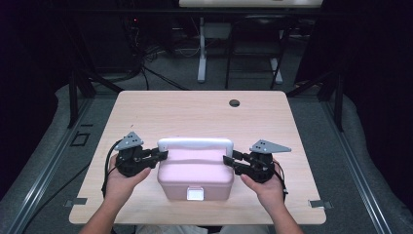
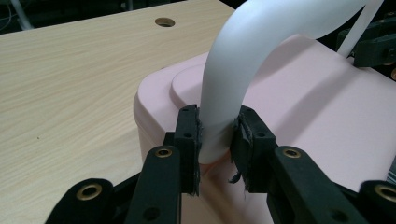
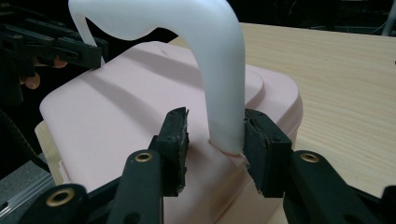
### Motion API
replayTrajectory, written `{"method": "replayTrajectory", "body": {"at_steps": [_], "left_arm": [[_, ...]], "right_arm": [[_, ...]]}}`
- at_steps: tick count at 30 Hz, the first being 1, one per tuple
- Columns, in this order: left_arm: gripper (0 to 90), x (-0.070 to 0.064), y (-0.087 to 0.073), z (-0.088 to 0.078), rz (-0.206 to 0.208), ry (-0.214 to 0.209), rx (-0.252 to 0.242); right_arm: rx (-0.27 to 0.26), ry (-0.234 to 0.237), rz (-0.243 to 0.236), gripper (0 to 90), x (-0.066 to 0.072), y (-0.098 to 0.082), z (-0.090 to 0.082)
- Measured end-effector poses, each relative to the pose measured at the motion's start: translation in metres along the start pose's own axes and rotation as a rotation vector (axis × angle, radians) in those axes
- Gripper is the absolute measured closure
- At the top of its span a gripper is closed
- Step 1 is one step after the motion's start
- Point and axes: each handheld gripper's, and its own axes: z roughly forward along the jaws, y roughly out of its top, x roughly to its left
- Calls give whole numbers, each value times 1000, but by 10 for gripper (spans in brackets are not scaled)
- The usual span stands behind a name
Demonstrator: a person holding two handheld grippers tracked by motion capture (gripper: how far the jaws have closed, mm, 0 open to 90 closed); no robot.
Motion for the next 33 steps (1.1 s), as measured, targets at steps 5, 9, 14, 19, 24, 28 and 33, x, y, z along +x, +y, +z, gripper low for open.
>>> {"method": "replayTrajectory", "body": {"at_steps": [5,9,14,19,24,28,33], "left_arm": [[726,-2,-1,-2,8,-1,0],[726,-3,-2,-3,8,2,3],[729,-5,-2,-4,10,5,6],[731,-5,-2,-5,9,7,4],[732,-4,-1,-4,6,4,11],[733,-4,0,-4,6,2,15],[733,-3,1,-4,-3,-3,21]], "right_arm": [[-4,10,5,699,2,-1,-2],[-1,11,0,716,4,-1,-3],[-1,12,-4,720,4,-1,-3],[-4,10,-13,728,5,-1,-3],[-1,1,-27,733,5,0,-2],[0,3,-25,734,5,1,-2],[3,4,-20,735,4,2,-2]]}}
